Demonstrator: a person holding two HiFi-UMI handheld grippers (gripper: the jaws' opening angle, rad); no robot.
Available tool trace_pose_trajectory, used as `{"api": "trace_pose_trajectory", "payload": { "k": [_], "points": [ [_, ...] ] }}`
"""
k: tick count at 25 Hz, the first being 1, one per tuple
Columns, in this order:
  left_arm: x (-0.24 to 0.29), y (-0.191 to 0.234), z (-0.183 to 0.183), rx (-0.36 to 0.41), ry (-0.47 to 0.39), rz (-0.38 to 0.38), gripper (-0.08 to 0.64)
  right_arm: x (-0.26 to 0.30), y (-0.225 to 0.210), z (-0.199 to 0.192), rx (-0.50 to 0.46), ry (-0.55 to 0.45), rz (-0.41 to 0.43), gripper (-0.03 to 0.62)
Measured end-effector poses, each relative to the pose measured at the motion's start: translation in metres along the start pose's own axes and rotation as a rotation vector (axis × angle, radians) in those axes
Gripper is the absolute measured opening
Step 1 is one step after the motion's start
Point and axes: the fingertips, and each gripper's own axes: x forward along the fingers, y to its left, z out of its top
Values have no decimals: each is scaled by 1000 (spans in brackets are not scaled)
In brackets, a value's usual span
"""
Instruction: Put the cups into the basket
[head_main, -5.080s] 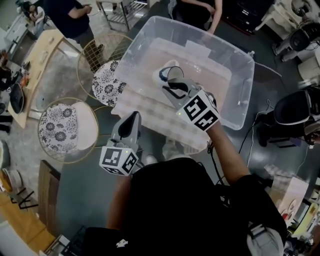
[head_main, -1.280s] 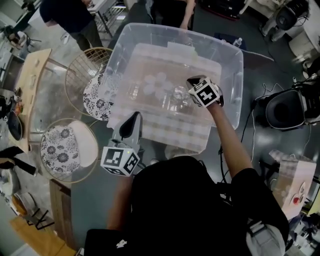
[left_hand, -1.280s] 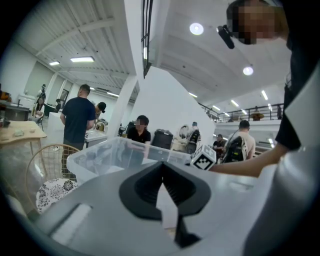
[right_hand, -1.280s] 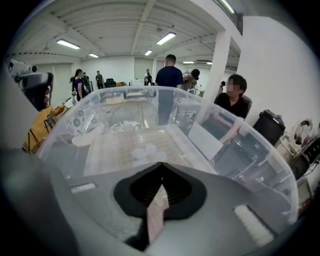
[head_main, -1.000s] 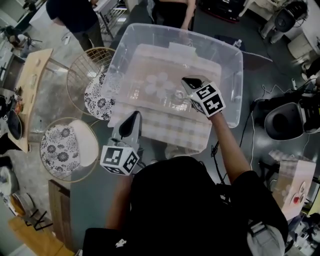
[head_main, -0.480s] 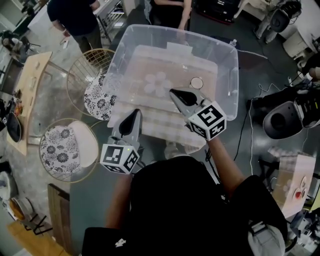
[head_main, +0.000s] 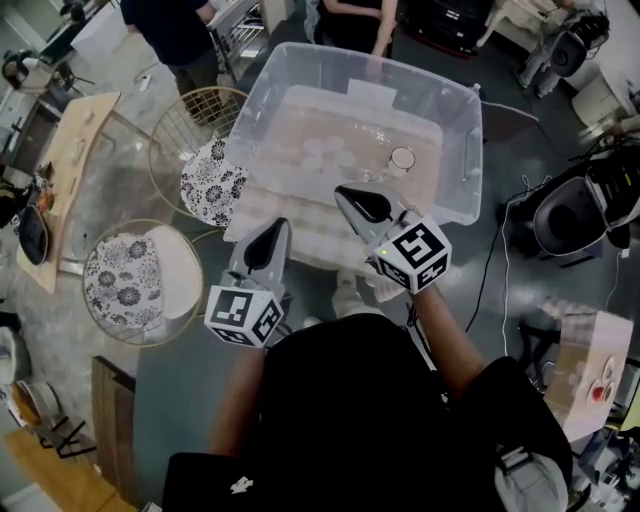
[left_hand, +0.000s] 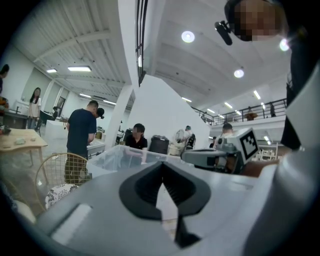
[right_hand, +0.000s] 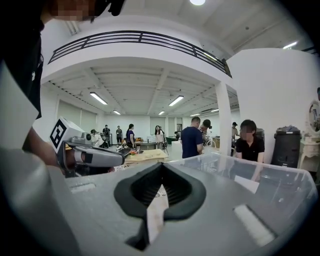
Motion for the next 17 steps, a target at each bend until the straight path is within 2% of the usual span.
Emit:
{"api": "trace_pose_trajectory", "payload": {
  "k": [7, 12, 17],
  "points": [
    [-34, -11, -6, 9, -7, 3, 5, -5, 48, 2, -27, -1, 34, 2],
    [-53, -20, -8, 57, 4, -18, 5, -6, 76, 5, -50, 4, 43, 2],
    [-67, -17, -5, 46, -15, -14, 5, -5, 97, 8, -62, -6, 54, 2]
  ]
}}
